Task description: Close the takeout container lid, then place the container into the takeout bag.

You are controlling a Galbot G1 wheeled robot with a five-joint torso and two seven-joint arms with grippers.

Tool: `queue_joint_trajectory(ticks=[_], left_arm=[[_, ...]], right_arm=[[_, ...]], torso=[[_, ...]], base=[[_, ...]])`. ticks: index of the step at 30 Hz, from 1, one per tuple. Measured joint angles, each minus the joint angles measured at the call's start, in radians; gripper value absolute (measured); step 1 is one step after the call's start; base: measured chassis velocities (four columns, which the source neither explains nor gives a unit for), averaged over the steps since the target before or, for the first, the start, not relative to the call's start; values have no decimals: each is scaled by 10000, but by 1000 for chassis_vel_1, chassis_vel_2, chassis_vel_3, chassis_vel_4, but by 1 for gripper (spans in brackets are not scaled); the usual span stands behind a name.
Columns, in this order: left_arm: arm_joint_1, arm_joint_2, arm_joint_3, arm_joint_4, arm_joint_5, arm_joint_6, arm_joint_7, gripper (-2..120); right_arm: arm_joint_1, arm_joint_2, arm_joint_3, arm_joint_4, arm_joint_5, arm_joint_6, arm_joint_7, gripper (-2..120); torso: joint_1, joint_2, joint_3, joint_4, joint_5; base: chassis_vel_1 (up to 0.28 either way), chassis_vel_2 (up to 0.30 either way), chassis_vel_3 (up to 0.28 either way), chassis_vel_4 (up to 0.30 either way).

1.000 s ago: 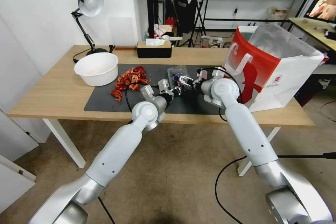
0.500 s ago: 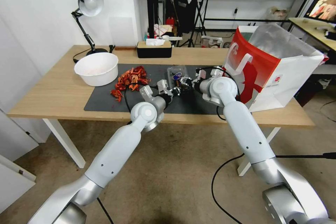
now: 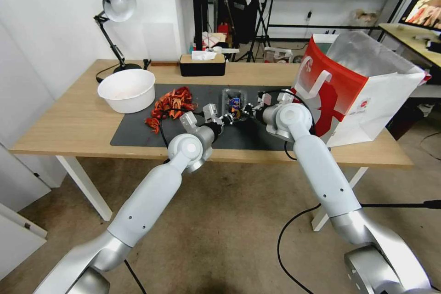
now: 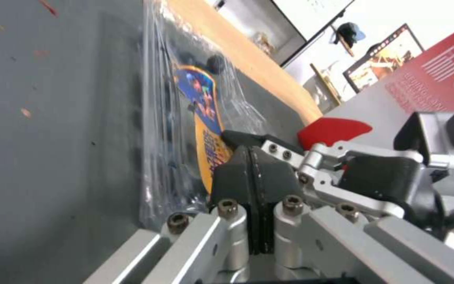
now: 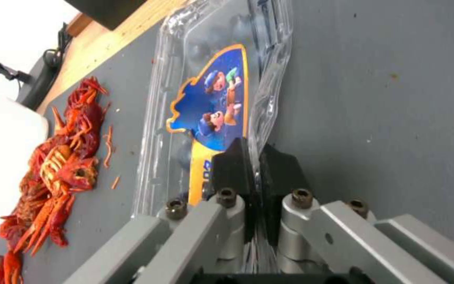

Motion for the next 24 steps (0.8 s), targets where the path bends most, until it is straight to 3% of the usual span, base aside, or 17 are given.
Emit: queue_joint_trajectory(ticks=[5, 8, 11, 12, 15, 20, 23, 24], left_arm=[[409, 430, -173, -631, 269, -212, 103, 0], [792, 790, -288, -1069, 920, -408, 449, 0], [1690, 1500, -519, -1800, 2554, -851, 1238, 2], [1690, 1500, -519, -1800, 2554, -851, 1238, 2], [2470, 1952, -941, -2356, 3492, -1175, 1569, 19], [3059, 2204, -1264, -2823, 3913, -1624, 1537, 30], [3668, 2439, -1543, -3189, 4723, -2221, 1344, 47], [3668, 2439, -1543, -3189, 4723, -2221, 1344, 47]], right_arm=[[3, -28, 23, 55, 38, 9, -1, 0], [-34, -61, 30, 125, 84, 9, -5, 0], [-89, -99, 34, 222, 177, 14, -30, 0], [-89, -99, 34, 222, 177, 14, -30, 0], [-98, -104, 40, 240, 226, 26, -103, 0], [-114, -98, 50, 284, 265, 52, -173, 0], [-115, -126, 43, 347, 377, 60, -200, 0], [-115, -126, 43, 347, 377, 60, -200, 0]], torso=[[0, 0, 0, -2, 0], [1, -1, 0, -3, -1], [-1, 0, 0, -1, -3], [-1, 0, 0, -1, -3], [-1, -1, 0, 3, -1], [-1, 0, 0, -1, 0], [-1, 0, 0, -2, 0], [-1, 0, 0, -2, 0]], base=[[0, 0, 0, 0], [0, 0, 0, 0], [0, 0, 0, 0], [0, 0, 0, 0], [0, 0, 0, 0], [0, 0, 0, 0], [0, 0, 0, 0], [0, 0, 0, 0]])
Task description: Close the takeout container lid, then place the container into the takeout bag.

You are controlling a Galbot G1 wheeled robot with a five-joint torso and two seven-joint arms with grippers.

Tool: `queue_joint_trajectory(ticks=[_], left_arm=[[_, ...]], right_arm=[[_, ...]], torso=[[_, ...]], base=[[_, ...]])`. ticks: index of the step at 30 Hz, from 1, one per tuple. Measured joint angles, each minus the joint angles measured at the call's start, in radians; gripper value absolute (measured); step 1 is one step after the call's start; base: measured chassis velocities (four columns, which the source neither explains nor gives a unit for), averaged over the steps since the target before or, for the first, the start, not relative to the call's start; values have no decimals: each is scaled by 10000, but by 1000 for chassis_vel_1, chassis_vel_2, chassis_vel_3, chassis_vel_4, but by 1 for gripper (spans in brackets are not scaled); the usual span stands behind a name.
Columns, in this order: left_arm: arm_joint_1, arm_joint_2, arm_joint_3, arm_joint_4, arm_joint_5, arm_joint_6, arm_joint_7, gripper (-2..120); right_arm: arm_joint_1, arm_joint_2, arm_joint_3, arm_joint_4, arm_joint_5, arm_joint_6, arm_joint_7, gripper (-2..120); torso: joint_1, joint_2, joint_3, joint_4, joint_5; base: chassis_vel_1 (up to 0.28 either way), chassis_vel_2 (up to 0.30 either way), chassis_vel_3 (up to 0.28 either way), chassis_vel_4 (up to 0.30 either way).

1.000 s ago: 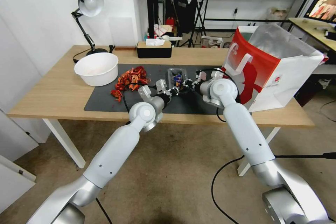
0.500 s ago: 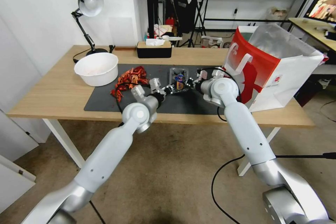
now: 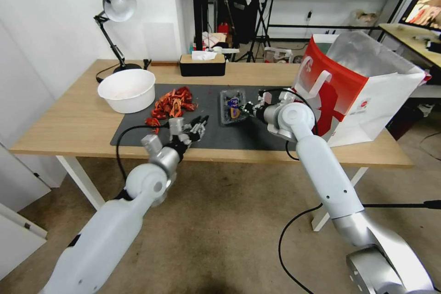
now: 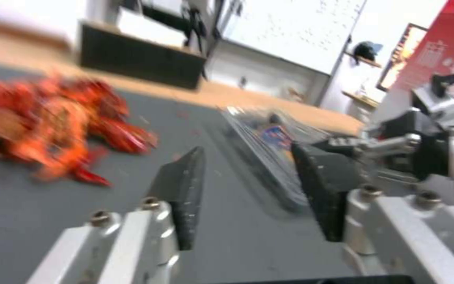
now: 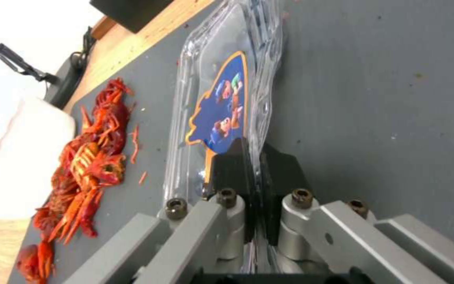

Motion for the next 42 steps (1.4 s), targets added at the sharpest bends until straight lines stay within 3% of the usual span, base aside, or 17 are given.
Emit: queue_joint_trajectory(ticks=[7, 10, 14, 19, 28, 42], left_arm=[[878, 186, -256, -203, 1255, -1004, -386, 71], [1470, 216, -373, -263, 2317, -1568, -935, 87], [1741, 209, -343, -240, 2958, -1796, -1437, 98], [1916, 171, -210, -97, 3475, -1975, -1573, 100], [2555, 146, -311, -54, 4053, -2274, -1853, 100], [4005, -196, -1309, -513, 5108, -2587, -2350, 100]], right_arm=[[-7, -6, -12, 105, 128, 6, -19, 0], [-18, -5, -10, 147, 169, 19, -61, 0], [-229, -188, 164, 419, 231, 24, -66, 0], [-615, -518, 578, 812, 301, 30, -13, 0], [-879, -758, 845, 1119, 403, 73, -99, 0], [-875, -808, 841, 1368, 657, 151, -159, 0]], torso=[[0, -2, 0, 0, 0], [0, -2, 0, 1, 0], [0, -2, 0, 7, 2], [0, -2, 0, -7, 2], [0, -2, 0, 2, 2], [0, -1, 0, 1, 1]], base=[[0, 0, 0, 0], [0, 0, 0, 0], [0, 0, 0, 0], [0, 0, 0, 0], [0, 0, 0, 0], [0, 0, 0, 0]])
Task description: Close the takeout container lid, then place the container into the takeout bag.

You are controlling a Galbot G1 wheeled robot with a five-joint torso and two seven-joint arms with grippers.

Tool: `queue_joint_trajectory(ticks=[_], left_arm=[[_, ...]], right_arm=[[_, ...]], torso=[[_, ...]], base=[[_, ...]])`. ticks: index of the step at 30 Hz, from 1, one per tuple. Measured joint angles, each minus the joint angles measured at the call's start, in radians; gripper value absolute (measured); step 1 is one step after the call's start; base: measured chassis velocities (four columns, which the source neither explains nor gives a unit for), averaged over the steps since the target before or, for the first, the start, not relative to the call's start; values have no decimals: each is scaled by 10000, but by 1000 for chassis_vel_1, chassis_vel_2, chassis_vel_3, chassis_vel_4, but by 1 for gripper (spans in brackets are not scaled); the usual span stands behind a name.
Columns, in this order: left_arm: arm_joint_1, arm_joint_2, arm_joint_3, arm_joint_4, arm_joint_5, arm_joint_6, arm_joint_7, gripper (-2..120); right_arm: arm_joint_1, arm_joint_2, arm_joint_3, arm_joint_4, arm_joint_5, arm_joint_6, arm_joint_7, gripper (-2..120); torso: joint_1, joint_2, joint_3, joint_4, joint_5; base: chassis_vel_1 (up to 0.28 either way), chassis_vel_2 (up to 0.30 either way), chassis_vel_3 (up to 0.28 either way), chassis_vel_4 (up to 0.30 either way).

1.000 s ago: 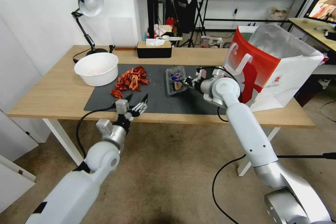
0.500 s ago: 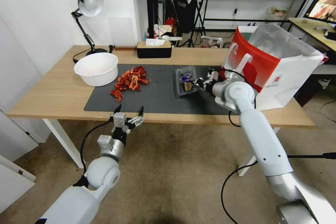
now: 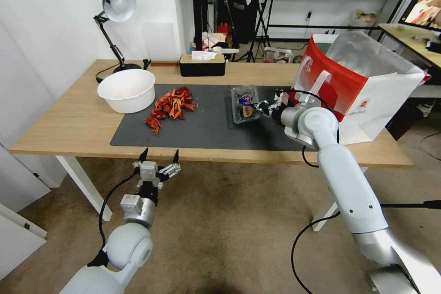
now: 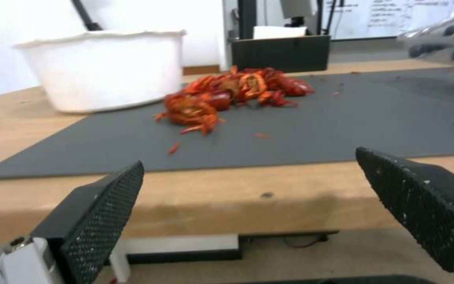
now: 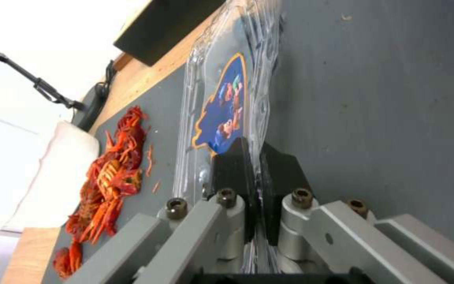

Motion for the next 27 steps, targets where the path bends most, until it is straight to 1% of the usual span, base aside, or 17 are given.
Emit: queue_joint_trajectory(ticks=[4, 7, 8, 10, 11, 14, 15, 16, 17, 18, 21, 22, 26, 27], left_arm=[[335, -138, -189, -53, 118, -142, -11, 100], [574, -350, -329, -53, 181, -312, -7, 100], [574, -350, -329, -53, 181, -312, -7, 100], [693, -464, -400, -53, 227, -384, 5, 100], [693, -464, -400, -53, 227, -384, 5, 100], [804, -534, -456, -61, 264, -464, 22, 100], [804, -534, -456, -61, 264, -464, 22, 100], [848, -558, -472, -61, 283, -499, 30, 100], [915, -596, -485, -61, 306, -546, 38, 100], [915, -596, -485, -61, 306, -546, 38, 100], [1014, -678, -483, -61, 363, -612, 47, 100], [1014, -678, -483, -61, 363, -612, 47, 100], [1134, -803, -426, -15, 462, -743, 64, 100], [1134, -803, -426, -15, 462, -743, 64, 100]], right_arm=[[-29, -28, 7, 206, 11, 86, -77, 0], [-87, -194, -23, 749, -189, 395, -420, 0], [-87, -194, -23, 749, -189, 395, -420, 0], [-124, -429, -95, 1283, -624, 817, -932, 0], [-124, -429, -95, 1283, -624, 817, -932, 0], [-126, -769, -115, 1942, -1230, 1365, -1555, 0], [-126, -769, -115, 1942, -1230, 1365, -1555, 0], [-113, -916, -113, 2180, -1524, 1662, -1832, 0], [-72, -1161, -78, 2513, -2005, 2150, -2213, 0], [-72, -1161, -78, 2513, -2005, 2150, -2213, 0], [19, -1702, 117, 3150, -2709, 2976, -2490, 0], [19, -1702, 117, 3150, -2709, 2976, -2490, 0], [82, -2363, 500, 3565, -2937, 3617, -2441, 0], [82, -2363, 500, 3565, -2937, 3617, -2441, 0]], torso=[[0, 0, 0, 0, 2], [0, 0, 0, 0, 0], [0, 0, 0, 0, 0], [2, 0, 1, 0, 1], [2, 0, 1, 0, 1], [2, 0, 1, -1, 0], [2, 0, 1, -1, 0], [2, 0, 1, 0, 1], [2, 1, 1, 0, 1], [2, 1, 1, 0, 1], [2, 0, 1, -1, 1], [2, 0, 1, -1, 1], [2, 0, 1, -1, 0], [2, 0, 1, -1, 0]], base=[[0, 0, 0, 0], [0, 0, 0, 0], [0, 0, 0, 0], [0, 0, 0, 0], [0, 0, 0, 0], [0, 0, 0, 0], [0, 0, 0, 0], [0, 0, 0, 0], [0, 0, 0, 0], [0, 0, 0, 0], [0, 0, 0, 0], [0, 0, 0, 0], [0, 0, 0, 0], [0, 0, 0, 0]])
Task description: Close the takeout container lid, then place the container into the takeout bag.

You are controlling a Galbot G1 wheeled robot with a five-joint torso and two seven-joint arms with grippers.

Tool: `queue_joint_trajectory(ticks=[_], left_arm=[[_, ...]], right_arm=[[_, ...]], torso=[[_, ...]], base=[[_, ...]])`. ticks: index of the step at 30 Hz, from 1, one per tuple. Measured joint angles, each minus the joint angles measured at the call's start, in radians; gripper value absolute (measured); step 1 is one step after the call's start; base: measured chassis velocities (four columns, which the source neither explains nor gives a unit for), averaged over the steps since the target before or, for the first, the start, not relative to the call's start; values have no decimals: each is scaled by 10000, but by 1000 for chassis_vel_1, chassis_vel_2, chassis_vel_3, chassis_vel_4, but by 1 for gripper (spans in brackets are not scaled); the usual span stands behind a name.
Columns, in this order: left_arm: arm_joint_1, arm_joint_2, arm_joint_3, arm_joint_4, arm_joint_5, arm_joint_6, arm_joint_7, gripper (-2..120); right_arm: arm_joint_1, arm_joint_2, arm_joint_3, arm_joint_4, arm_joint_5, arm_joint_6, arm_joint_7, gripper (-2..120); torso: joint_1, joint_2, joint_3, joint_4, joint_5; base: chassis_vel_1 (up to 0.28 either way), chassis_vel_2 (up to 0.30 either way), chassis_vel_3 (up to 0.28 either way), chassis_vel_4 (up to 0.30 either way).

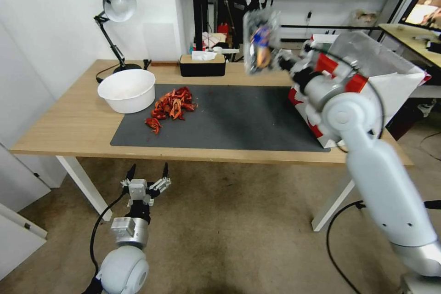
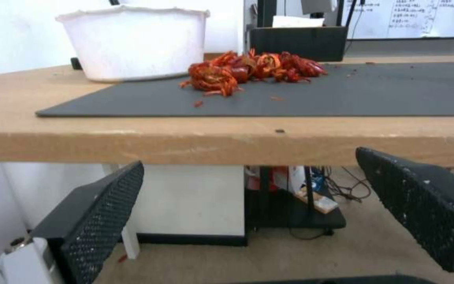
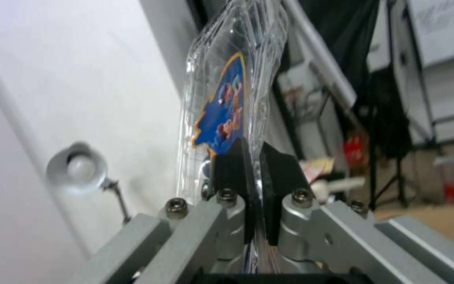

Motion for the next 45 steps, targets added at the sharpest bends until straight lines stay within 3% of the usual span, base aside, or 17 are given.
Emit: queue_joint_trajectory(ticks=[8, 20, 27, 37, 45], left_arm=[[98, -97, 62, -5, 145, -97, 6, 100], [175, -176, 210, 87, 327, -296, 24, 100], [247, -242, 254, 107, 480, -303, -24, 100], [253, -252, 383, 126, 538, -186, -87, 100], [104, -184, 322, 138, 389, -116, -98, 100]], right_arm=[[-218, -1046, 872, -108, -707, 908, 56, 0], [-1115, -2141, 2195, -687, -1140, 1005, 167, 0], [-1847, -2263, 2607, -817, -1203, 832, 340, 0], [-2403, -1902, 2644, -707, -1048, 693, 505, 32], [-2377, -1616, 2324, -430, -1100, 709, 474, 65]], torso=[[0, 0, 0, -1, 2], [-1, 0, -1, -1, -1], [0, 0, 0, 0, 1], [-1, 0, -1, -1, -1], [0, 0, -1, 0, -2]], base=[[0, 0, 0, 0], [0, 0, 0, 0], [0, 0, 0, 0], [0, 0, 0, 0], [0, 0, 0, 0]])
